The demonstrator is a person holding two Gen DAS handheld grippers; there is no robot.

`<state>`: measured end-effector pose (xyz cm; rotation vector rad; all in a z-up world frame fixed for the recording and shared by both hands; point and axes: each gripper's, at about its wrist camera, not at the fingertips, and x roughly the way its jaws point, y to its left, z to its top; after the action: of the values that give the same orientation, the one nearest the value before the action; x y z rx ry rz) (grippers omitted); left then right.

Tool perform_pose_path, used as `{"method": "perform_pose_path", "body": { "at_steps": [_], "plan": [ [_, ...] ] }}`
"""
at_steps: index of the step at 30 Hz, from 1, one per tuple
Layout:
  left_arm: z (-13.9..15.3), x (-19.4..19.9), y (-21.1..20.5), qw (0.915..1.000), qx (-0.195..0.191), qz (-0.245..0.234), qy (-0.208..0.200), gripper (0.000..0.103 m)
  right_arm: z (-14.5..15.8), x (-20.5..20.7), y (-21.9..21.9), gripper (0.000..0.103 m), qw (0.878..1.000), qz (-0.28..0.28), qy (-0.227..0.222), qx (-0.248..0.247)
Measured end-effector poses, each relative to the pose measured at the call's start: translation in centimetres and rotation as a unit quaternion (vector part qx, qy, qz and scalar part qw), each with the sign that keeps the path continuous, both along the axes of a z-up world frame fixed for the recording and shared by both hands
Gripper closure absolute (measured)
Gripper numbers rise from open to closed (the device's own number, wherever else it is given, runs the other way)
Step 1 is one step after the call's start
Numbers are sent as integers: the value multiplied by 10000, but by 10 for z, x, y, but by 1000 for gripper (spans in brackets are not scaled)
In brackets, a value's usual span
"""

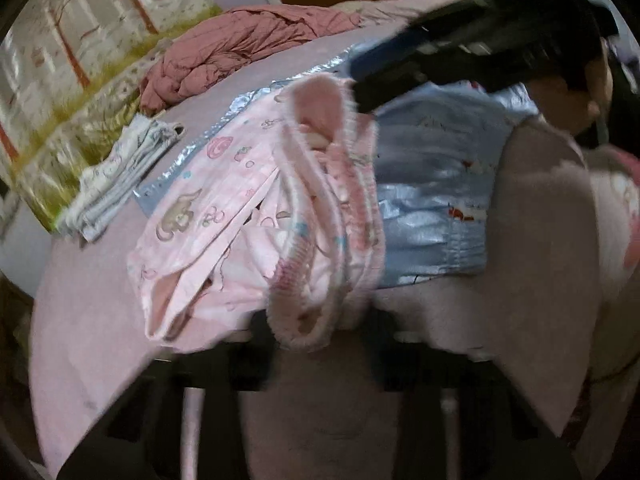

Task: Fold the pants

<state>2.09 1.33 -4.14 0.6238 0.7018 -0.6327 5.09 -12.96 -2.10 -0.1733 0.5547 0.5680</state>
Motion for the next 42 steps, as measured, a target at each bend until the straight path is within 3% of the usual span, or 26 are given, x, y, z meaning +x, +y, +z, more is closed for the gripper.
{"method": "perform_pose_path", "body": {
  "at_steps": [3, 9, 14, 17, 22, 25, 26, 27, 29, 33, 37, 42],
  "plan": [
    [4, 1, 8, 9995, -208, 198, -151, 88, -5, -7, -3, 56, 9996, 116, -67, -262],
    [28, 11, 22, 9936, -1038, 445, -52, 89, -26, -17, -7, 51, 9933, 540, 22, -1024],
    [42, 34, 37, 9809, -1754, 795, 281, 89, -46, -26, 8, 50, 9798, 787, -156, -1834],
    [48, 41, 41, 9753, -1981, 900, 371, 90, -46, -27, 16, 50, 9768, 828, -375, -1939],
    [53, 49, 36, 9775, -1892, 892, 261, 90, -29, -16, 33, 50, 9791, 694, -872, -1701],
    [58, 55, 35, 9781, -1860, 913, 183, 90, -22, -4, 42, 53, 9807, 714, -920, -1573],
    [60, 59, 36, 9779, -1857, 944, 167, 90, -20, 0, 43, 75, 9825, 759, -849, -1474],
    [61, 64, 37, 9776, -1854, 985, 150, 90, -16, 7, 42, 90, 9865, 825, -663, -1253],
    [66, 76, 39, 9761, -1874, 1087, 163, 89, -7, 25, 31, 91, 9954, 712, -294, -572],
    [71, 105, 37, 9757, -1802, 1220, 268, 89, 7, 56, 7, 92, 9989, 333, 43, 330],
    [66, 134, 30, 9751, -1670, 1356, 536, 88, 12, 99, -10, 93, 9919, -134, 725, 1037],
    [47, 167, 35, 9660, -1633, 1778, 930, 84, -5, 140, -19, 94, 9775, -636, 1375, 1469]
  ]
}}
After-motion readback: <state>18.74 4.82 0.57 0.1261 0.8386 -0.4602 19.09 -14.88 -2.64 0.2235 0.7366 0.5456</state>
